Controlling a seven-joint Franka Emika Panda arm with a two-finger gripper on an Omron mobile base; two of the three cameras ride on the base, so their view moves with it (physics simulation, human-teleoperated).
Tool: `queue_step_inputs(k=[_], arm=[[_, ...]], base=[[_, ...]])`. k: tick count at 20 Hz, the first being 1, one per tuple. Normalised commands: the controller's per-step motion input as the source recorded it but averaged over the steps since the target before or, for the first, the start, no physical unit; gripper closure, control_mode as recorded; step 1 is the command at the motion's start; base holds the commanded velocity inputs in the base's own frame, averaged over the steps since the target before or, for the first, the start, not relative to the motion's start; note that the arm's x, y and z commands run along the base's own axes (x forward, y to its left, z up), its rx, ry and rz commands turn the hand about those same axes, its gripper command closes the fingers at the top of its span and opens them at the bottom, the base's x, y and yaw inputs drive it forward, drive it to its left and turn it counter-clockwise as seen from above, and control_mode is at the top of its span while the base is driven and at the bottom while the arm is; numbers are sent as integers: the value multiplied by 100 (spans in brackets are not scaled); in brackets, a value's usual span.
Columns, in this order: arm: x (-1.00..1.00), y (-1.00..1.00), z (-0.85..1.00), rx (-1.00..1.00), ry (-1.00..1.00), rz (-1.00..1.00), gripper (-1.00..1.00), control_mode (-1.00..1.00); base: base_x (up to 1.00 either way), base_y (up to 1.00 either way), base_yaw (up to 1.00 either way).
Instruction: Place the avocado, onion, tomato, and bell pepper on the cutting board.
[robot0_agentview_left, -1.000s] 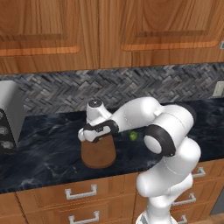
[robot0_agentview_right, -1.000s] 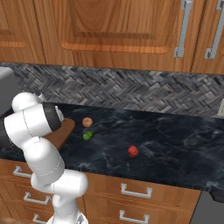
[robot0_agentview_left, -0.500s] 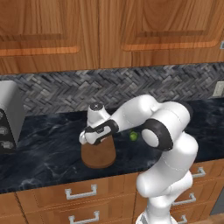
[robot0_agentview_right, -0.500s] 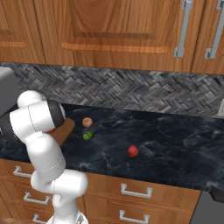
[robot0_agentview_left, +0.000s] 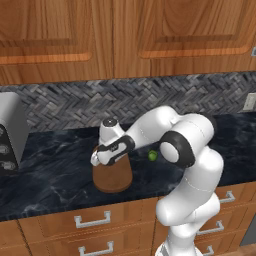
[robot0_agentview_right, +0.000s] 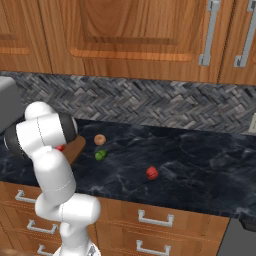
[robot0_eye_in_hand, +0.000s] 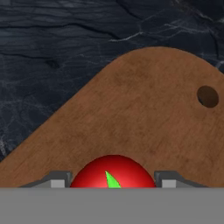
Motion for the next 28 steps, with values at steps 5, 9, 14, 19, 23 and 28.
queue_step_inputs(k=[5,9,14,19,23,28], arm=[[8,16,-8,-2,0,7,-100,-100],[0,0,13,0,-2,4,-100,-100],[0,0,32,0,-8,3,-100,-100],[-19,-4,36,0,-8,2,-100,-100],[-71,-24,49,0,-17,0,-100,-100],[-56,-29,59,1,-17,0,-100,-100]], base=[[0,0,0],[0,0,0],[0,0,0],[0,0,0],[0,0,0],[0,0,0]])
